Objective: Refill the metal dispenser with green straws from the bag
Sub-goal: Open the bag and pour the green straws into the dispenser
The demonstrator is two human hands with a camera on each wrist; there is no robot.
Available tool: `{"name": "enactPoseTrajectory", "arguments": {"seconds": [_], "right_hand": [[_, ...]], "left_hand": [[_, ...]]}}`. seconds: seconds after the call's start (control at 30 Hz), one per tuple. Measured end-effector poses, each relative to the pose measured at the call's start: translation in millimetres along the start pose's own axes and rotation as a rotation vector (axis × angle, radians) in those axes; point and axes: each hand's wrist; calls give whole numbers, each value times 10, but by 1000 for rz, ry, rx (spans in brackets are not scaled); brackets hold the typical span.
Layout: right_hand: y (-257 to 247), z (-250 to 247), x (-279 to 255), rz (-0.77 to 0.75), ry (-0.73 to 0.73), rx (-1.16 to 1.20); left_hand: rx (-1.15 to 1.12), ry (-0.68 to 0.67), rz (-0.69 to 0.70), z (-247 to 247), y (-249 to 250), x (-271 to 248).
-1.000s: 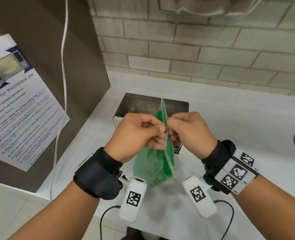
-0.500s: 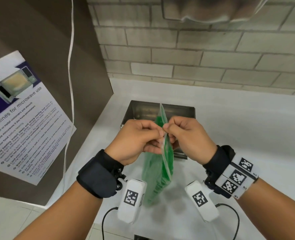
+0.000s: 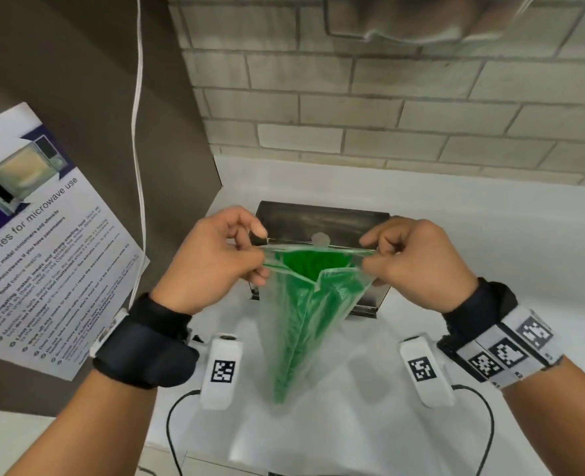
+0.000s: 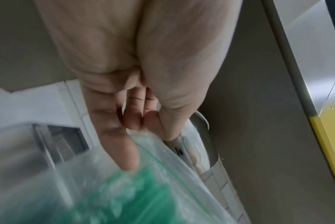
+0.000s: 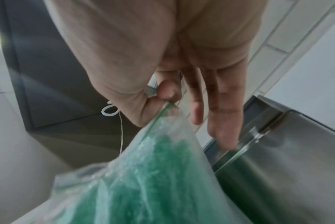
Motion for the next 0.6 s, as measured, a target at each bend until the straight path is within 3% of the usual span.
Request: {"name": "enactPoseTrajectory", "arguments": {"seconds": [0.23, 0.3, 0.43, 0.5, 0.6], "right_hand": [[-112, 213, -12, -31, -85, 57], [-133, 245, -41, -35, -108, 101], [-186, 279, -51, -29, -1, 59], [-235, 288, -63, -43, 3, 57], [-277, 241, -61, -104, -68, 16]], "left_hand": [[175, 106, 190, 225, -30, -94], [323, 146, 235, 255, -52, -114], [564, 213, 269, 218, 1, -114], [594, 161, 242, 189, 50, -95], [485, -42, 109, 45, 108, -67]]}}
Point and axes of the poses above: each hand's wrist, its own x-axis towards the middle knuckle, its own z-axis out of the palm, y = z × x, and after that the axes turned 13 degrees about y, right-handed
